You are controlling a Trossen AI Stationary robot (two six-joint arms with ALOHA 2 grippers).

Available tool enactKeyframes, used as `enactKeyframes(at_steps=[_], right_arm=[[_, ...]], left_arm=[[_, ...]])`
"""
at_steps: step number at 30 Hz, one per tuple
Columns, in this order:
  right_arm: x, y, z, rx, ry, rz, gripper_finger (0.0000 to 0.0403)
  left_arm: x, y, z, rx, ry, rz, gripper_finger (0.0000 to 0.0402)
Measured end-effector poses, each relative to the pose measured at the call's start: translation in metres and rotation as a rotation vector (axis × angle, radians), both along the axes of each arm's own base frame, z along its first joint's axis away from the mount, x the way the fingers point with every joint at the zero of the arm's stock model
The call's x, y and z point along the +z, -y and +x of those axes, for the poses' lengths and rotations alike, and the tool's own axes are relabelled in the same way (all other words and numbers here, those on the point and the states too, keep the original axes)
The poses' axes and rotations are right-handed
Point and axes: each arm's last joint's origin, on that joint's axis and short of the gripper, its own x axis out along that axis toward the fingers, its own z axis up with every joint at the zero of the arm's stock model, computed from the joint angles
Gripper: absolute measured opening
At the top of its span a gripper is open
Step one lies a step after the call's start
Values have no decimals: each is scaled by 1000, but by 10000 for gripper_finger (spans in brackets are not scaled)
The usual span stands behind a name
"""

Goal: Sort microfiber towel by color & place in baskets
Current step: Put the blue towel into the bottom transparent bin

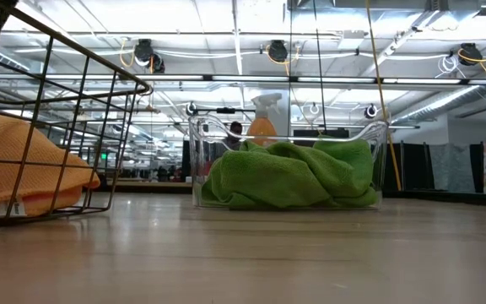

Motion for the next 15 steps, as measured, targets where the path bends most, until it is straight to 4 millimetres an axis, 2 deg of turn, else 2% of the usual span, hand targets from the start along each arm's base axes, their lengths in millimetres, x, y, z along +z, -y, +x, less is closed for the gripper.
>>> enactKeyframes(at_steps=[4, 8, 15], right_arm=[[0, 0, 0, -15, 3, 6, 285], [-1, 1, 1, -26, 9, 8, 285], [-16, 2, 5, -48, 8, -3, 285]], left_arm=[[-1, -4, 2, -33, -14, 5, 0], [1, 4, -2, -113, 9, -4, 0], [6, 16, -9, -151, 59, -24, 0]])
